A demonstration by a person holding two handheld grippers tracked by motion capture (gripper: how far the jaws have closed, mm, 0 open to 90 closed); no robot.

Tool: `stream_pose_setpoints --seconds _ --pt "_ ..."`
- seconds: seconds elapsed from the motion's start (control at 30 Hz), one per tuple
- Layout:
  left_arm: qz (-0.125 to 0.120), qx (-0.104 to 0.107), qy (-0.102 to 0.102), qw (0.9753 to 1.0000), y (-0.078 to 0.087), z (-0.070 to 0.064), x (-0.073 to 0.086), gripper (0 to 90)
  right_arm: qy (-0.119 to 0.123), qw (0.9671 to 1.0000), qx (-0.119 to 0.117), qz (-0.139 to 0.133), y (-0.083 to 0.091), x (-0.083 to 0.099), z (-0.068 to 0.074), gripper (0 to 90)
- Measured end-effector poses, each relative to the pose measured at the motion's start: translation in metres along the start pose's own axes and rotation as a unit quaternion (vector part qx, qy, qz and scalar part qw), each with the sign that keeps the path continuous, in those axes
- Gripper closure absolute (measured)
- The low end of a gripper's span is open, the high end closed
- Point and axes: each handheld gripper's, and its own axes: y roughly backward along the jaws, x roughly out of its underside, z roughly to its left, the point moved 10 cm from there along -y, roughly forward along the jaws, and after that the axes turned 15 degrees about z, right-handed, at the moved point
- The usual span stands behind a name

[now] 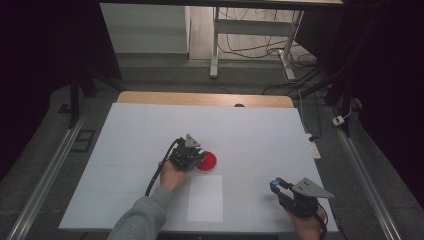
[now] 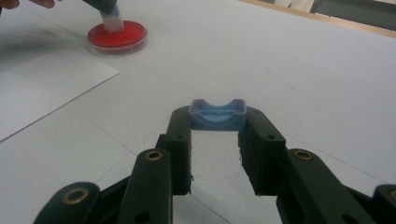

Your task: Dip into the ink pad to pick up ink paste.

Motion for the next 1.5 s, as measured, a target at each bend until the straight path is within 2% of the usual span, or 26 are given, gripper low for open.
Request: stream_pose_setpoints --seconds 0.27,1.0,1.13,1.5 --pt "0.003 -0.004 -0.006 1.0 -0.001 -0.001 0.0 75.9 0.001 1.0 0.0 0.0 0.0 0.0 0.0 65.1" --pt "0.002 -0.002 -0.002 1.0 0.0 0.0 0.0 75.8 0.001 1.0 0.0 0.0 0.0 0.0 0.0 65.1" --pt "-0.008 -0.001 0.005 1.0 0.003 0.0 -0.002 75.8 0.001 1.0 0.0 0.0 0.0 0.0 0.0 65.1" --pt "-0.031 0.008 0.008 0.9995 0.014 0.0 -0.005 75.7 0.001 1.0 0.0 0.0 0.0 0.0 0.0 65.1"
